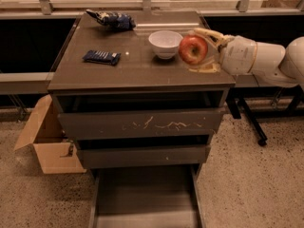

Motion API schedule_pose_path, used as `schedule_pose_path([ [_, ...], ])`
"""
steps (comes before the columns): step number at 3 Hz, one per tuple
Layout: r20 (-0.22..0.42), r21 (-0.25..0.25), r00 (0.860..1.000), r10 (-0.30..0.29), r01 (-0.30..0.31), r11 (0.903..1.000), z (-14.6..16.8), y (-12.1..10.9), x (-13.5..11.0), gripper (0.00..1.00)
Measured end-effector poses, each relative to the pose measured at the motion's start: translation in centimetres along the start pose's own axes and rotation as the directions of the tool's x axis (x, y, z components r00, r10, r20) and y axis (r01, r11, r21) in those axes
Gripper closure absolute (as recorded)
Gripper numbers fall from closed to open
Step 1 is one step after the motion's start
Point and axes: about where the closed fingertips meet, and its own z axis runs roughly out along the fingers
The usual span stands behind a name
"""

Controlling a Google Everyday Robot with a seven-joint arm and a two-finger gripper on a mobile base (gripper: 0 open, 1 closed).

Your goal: Pick apple from bottom drawer and place on counter

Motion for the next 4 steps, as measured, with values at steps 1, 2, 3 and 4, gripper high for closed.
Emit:
schedule_pose_path([
  [1,0.006,-0.001,0.999,0.035,-0.035,0.9994,0.2,0.0,-0.1,1.0],
  [2,0.007,-0.003,1.0,0.024,-0.024,0.9997,0.3,0.1,-0.2,1.0],
  [3,0.019,0.057,0.987,0.158,-0.159,0.9857,1.3,0.7,0.2,1.0],
  [4,0.042,0.124,0.936,0.35,-0.353,0.9275,2.5,1.6,0.3,1.0],
])
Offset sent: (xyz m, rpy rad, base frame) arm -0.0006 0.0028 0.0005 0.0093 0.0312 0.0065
